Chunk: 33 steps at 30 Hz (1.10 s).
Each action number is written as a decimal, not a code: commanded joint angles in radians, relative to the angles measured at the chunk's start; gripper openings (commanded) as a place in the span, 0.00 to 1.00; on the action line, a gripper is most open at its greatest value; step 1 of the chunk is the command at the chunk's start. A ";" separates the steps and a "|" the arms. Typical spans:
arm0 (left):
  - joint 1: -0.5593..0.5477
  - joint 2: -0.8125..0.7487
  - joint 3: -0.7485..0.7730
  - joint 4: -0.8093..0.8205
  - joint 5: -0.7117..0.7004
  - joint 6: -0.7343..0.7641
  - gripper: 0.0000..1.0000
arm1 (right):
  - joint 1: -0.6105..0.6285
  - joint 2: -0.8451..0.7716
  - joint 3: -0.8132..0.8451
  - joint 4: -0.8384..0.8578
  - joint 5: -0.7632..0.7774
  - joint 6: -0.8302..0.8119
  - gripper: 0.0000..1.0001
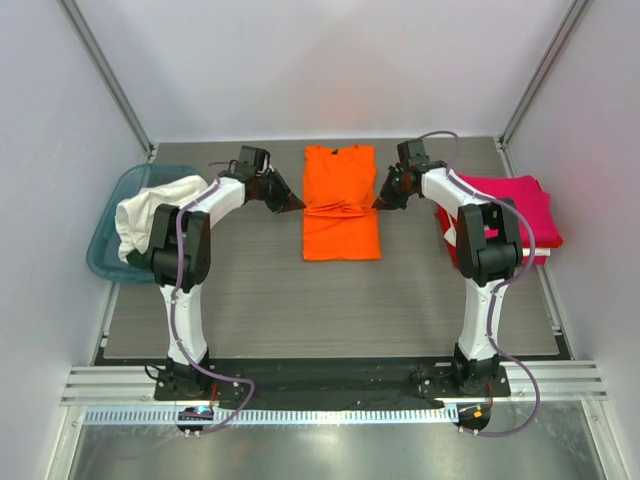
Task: Fold and stack the t-shirts
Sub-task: Fold the tshirt
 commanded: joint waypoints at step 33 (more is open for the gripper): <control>-0.046 -0.375 -0.455 0.073 -0.030 0.022 0.55 | -0.004 -0.426 -0.629 0.266 -0.140 -0.012 0.45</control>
